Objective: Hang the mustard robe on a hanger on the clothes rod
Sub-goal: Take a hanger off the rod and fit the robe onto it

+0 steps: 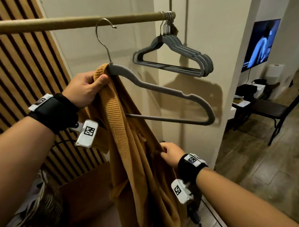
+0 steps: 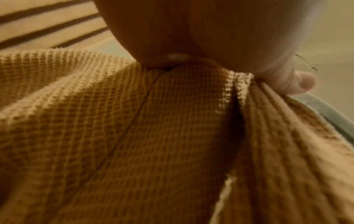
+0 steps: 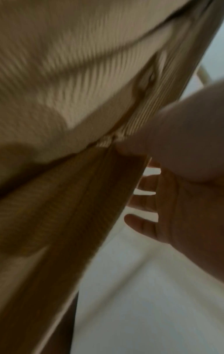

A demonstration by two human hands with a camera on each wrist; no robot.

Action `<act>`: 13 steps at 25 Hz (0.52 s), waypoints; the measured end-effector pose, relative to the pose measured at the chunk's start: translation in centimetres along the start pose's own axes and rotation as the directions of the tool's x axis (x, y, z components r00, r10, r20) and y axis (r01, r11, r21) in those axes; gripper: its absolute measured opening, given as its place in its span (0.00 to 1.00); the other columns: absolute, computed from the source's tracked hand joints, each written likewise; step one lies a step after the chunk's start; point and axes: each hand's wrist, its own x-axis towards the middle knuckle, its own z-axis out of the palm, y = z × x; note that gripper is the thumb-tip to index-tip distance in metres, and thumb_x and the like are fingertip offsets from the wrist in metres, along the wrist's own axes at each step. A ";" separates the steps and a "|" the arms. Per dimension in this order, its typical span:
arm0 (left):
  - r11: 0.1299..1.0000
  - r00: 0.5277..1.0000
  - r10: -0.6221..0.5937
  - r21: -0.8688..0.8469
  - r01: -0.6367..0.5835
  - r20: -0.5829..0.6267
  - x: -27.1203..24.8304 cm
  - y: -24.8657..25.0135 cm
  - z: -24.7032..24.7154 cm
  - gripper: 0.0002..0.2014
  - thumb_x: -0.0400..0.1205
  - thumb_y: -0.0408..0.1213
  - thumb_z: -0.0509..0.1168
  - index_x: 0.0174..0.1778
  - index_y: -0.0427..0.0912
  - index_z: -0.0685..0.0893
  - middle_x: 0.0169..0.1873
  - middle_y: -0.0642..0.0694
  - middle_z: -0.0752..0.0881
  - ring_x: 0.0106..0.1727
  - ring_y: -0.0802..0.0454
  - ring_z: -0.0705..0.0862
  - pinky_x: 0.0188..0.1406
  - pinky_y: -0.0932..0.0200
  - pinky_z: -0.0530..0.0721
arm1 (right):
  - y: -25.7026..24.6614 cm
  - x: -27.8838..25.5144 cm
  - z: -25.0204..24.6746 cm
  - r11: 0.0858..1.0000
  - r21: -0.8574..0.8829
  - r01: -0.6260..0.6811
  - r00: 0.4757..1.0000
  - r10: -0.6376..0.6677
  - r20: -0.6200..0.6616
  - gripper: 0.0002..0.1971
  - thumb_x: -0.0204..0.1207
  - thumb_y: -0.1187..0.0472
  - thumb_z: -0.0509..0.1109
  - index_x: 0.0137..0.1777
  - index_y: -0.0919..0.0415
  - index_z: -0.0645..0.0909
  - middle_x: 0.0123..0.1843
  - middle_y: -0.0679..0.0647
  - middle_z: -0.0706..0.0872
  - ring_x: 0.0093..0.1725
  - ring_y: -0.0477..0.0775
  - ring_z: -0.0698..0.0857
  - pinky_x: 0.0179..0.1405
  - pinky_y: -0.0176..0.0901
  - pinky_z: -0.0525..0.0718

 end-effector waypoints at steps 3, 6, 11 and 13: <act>0.986 0.995 -0.038 0.156 0.052 -0.092 -2.2 -2.5 -3.1 0.13 0.79 0.60 0.59 0.32 0.71 0.87 0.27 0.75 0.87 0.32 0.76 0.85 0.34 0.84 0.77 | 0.3 1.8 -2.3 0.998 0.049 0.031 0.992 -0.025 -0.120 0.06 0.77 0.60 0.68 0.41 0.55 0.85 0.33 0.49 0.88 0.37 0.58 0.86 0.40 0.51 0.81; 0.909 0.982 -0.125 0.381 0.169 -0.138 -5.1 -6.5 -5.5 0.04 0.74 0.71 0.63 0.36 0.85 0.82 0.27 0.73 0.86 0.38 0.66 0.85 0.41 0.70 0.80 | -1.4 3.2 -6.5 0.992 0.110 0.067 0.961 -0.035 -0.273 0.11 0.75 0.57 0.71 0.31 0.54 0.83 0.25 0.44 0.80 0.30 0.44 0.76 0.34 0.47 0.74; 0.758 0.987 -0.142 0.634 0.153 -0.068 -7.4 -9.6 -4.2 0.24 0.71 0.77 0.57 0.49 0.69 0.89 0.42 0.51 0.95 0.44 0.47 0.88 0.46 0.56 0.79 | -8.5 4.1 -10.0 0.986 0.073 0.149 0.962 -0.128 -0.240 0.10 0.74 0.55 0.72 0.36 0.61 0.87 0.27 0.50 0.84 0.30 0.49 0.79 0.35 0.46 0.77; 0.740 0.987 -0.145 0.655 0.153 -0.067 -7.6 -10.0 -3.2 0.33 0.72 0.80 0.54 0.55 0.61 0.89 0.45 0.50 0.95 0.49 0.45 0.90 0.50 0.53 0.83 | -10.8 3.8 -10.7 0.989 0.019 0.148 0.972 -0.142 -0.184 0.10 0.76 0.56 0.72 0.36 0.59 0.89 0.27 0.48 0.86 0.29 0.47 0.81 0.34 0.42 0.78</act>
